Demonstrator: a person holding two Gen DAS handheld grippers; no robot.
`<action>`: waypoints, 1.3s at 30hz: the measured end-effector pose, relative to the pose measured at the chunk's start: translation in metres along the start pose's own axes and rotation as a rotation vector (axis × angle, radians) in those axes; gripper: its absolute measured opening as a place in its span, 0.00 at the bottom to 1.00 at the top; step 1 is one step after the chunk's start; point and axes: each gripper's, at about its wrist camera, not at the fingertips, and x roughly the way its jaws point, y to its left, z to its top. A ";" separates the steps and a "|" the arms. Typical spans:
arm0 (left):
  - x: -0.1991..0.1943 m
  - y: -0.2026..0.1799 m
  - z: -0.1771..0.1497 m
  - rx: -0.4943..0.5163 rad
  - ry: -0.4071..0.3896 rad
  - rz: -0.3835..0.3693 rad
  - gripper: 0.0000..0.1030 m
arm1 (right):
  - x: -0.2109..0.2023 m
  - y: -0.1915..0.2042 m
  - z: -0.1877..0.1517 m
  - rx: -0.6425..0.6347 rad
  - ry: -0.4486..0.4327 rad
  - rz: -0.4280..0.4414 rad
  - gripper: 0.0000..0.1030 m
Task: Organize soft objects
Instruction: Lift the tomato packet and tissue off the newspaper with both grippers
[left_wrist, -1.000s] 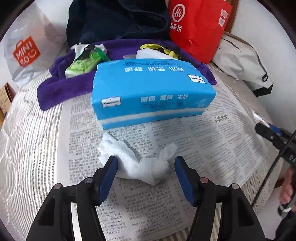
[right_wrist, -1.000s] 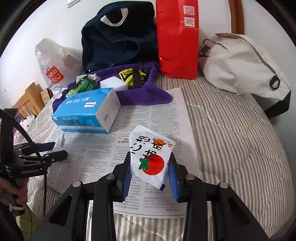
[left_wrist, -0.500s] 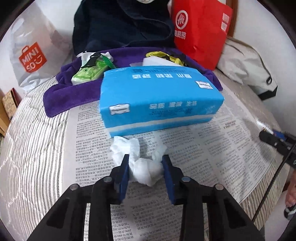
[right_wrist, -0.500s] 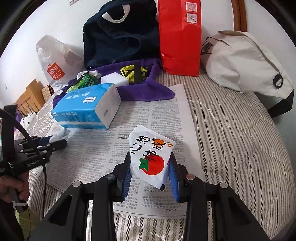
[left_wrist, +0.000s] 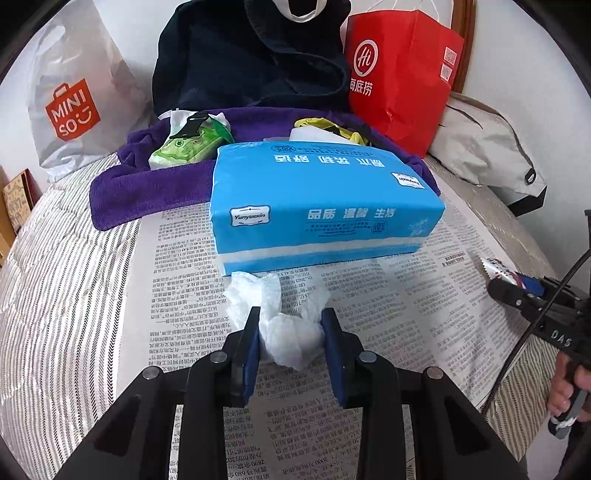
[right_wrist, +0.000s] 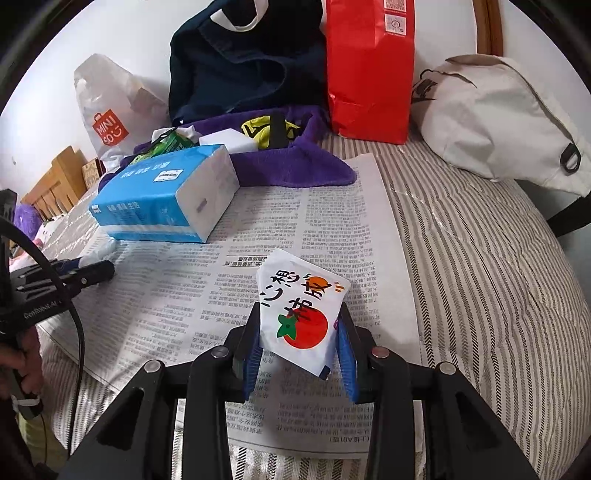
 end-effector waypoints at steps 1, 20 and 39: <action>0.000 0.000 0.000 -0.001 0.000 -0.001 0.29 | 0.000 0.001 -0.001 -0.007 -0.008 -0.008 0.35; 0.002 0.006 -0.002 -0.018 0.002 -0.017 0.29 | 0.003 0.001 -0.001 -0.010 -0.015 -0.025 0.36; 0.003 -0.001 -0.002 0.013 0.007 0.025 0.30 | 0.002 0.001 -0.003 -0.004 -0.016 -0.021 0.36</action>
